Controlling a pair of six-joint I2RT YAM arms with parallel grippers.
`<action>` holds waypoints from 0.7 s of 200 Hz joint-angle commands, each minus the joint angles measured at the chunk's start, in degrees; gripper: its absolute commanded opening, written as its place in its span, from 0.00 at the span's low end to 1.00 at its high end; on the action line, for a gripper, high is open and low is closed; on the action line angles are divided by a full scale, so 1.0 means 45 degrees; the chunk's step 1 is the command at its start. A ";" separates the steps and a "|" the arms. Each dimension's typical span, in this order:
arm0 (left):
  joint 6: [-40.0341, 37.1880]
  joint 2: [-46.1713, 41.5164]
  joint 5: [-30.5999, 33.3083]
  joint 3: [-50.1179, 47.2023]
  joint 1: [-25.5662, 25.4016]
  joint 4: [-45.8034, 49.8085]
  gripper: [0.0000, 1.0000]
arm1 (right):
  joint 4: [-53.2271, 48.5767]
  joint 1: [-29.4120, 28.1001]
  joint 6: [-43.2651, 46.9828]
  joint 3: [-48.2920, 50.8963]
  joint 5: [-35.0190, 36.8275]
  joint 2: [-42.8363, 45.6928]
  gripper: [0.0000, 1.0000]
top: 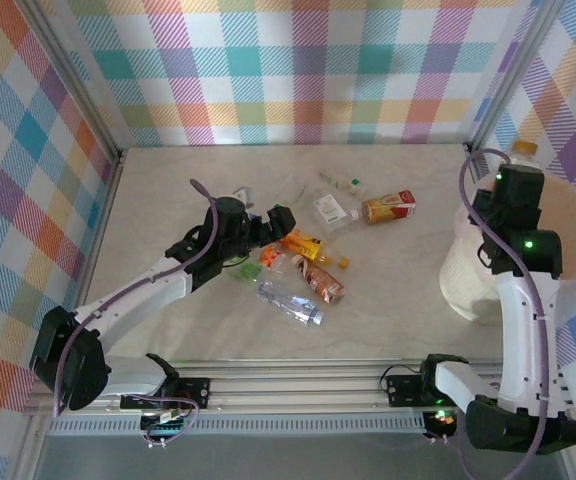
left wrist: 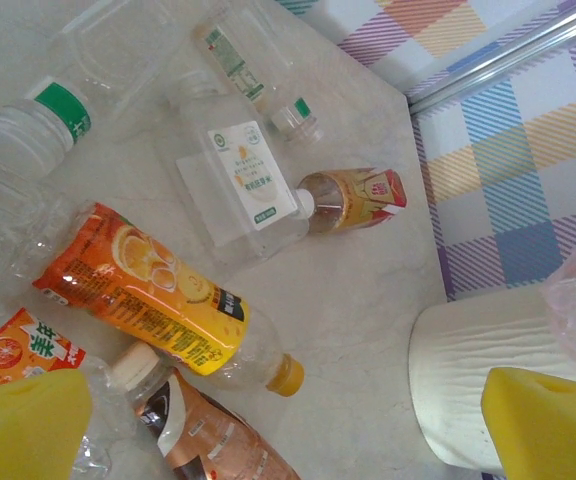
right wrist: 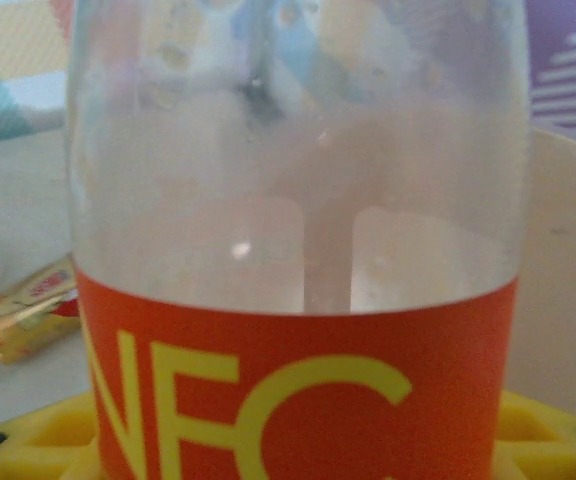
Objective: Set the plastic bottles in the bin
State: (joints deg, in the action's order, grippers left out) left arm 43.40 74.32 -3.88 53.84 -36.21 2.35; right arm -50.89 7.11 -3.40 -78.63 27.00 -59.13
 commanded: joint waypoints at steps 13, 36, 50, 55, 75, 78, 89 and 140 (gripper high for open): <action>-0.0908 -0.0313 -0.0330 -0.0316 -0.0167 -0.0550 1.00 | -0.0560 0.1803 0.0308 0.0572 -0.0952 -0.0158 0.43; -0.1102 -0.0218 -0.0460 -0.0187 -0.0177 -0.0223 1.00 | -0.0829 0.2524 0.0011 0.0545 -0.1202 -0.0699 0.43; -0.1090 -0.0182 -0.0572 -0.0147 -0.0177 -0.0221 1.00 | -0.1033 0.3131 -0.0299 0.0501 -0.1604 -0.1106 0.44; -0.1114 -0.0155 -0.0587 -0.0132 -0.0165 -0.0206 1.00 | -0.1086 0.3312 -0.0400 0.0501 -0.1724 -0.1236 0.44; -0.1200 -0.0132 -0.0623 -0.0071 -0.0171 -0.0198 1.00 | -0.1290 0.3780 -0.0610 0.0557 -0.1744 -0.1661 0.46; -0.1223 -0.0128 -0.0652 -0.0056 -0.0176 -0.0233 1.00 | -0.1330 0.3852 -0.0639 0.0559 -0.1743 -0.1722 0.46; -0.1303 -0.0110 -0.0709 -0.0047 -0.0177 -0.0237 1.00 | -0.1470 0.4085 -0.0726 0.0588 -0.1940 -0.1942 0.48; -0.1755 -0.0512 0.0002 -0.0111 -0.0177 0.0177 1.00 | -0.1504 0.4201 -0.1040 0.0467 -0.2762 -0.2328 0.59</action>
State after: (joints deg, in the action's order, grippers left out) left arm 37.60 74.08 -5.87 53.08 -36.25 2.33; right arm -56.82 25.54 -6.39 -76.07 17.32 -69.36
